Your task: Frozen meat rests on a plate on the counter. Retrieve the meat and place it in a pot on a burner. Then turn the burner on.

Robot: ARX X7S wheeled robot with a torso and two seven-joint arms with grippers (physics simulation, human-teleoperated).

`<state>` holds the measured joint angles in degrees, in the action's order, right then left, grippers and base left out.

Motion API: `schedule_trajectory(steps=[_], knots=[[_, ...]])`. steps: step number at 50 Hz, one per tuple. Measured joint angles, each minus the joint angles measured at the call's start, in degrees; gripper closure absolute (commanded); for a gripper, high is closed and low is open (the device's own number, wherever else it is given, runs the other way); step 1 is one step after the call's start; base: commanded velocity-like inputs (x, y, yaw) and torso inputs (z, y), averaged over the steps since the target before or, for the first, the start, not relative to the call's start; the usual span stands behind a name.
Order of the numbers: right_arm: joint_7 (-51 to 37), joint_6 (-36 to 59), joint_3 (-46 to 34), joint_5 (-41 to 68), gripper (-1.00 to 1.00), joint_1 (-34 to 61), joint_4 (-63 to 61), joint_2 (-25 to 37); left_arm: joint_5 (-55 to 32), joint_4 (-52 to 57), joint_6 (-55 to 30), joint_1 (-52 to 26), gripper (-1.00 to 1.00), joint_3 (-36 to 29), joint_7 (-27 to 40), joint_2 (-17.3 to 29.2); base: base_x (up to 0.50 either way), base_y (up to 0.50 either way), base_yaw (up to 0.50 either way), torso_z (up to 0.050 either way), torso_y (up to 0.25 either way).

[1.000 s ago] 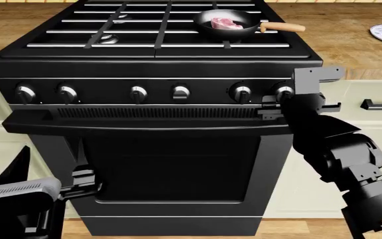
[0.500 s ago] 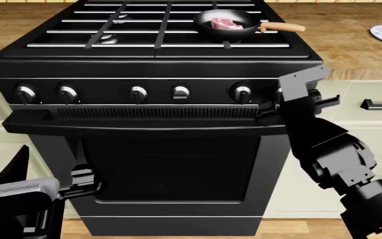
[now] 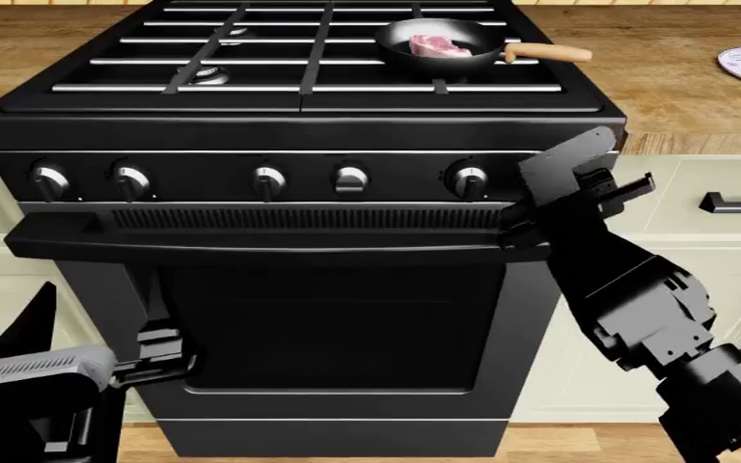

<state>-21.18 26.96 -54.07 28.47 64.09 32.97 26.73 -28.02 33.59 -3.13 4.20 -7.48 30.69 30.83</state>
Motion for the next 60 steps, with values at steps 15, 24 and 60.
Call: schedule_trajectory(steps=[15,24,60], knots=[[0.0,0.4,-3.8,-2.9,1.0,1.1,0.6,0.0,-0.1,0.0,0.1,0.1,-1.0,-0.1,0.0,0.1,0.01,0.0,0.0,0.0,0.0],[0.5,1.1,-5.6,-4.3,1.0,1.7,0.4,0.3,-0.1,0.0,0.2,0.1,-1.0,-0.2,0.0,0.1,0.01,0.0,0.0,0.0,0.0],[2.4,4.5,-12.5,-9.4,-1.0,4.2,-2.4,2.0,-0.6,0.3,0.5,0.2,-1.0,-0.1,0.2,0.4,0.0,0.0,0.0,0.0,0.004]])
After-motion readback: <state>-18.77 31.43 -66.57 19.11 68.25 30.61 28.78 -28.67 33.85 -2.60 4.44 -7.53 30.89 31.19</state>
